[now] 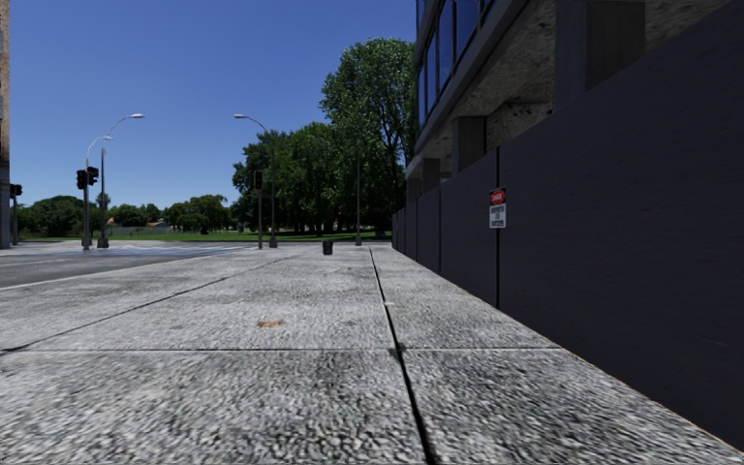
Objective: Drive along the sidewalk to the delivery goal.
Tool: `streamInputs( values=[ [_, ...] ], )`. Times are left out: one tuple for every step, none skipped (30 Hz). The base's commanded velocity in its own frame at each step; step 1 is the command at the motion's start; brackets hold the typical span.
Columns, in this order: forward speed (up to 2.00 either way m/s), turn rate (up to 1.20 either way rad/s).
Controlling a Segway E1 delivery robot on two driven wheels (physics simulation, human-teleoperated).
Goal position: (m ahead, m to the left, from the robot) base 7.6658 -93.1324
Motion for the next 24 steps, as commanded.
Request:
streamInputs(
  values=[
    [2.0,0.0],
    [2.0,0.0],
    [2.0,0.0],
    [2.0,0.0],
    [2.0,0.0],
    [2.0,0.0],
    [2.0,0.0],
    [2.0,0.0],
    [2.0,0.0],
    [2.0,0.0],
    [2.0,0.0],
    [2.0,0.0],
    [2.0,0.0],
    [2.0,0.0],
    [2.0,0.0],
    [2.0,0.0],
    [2.0,0.0],
    [2.0,0.0],
    [2.0,0.0],
    [2.0,0.0],
    [2.0,0.0],
    [2.0,0.0],
    [2.0,0.0],
    [2.0,0.0]
  ],
)
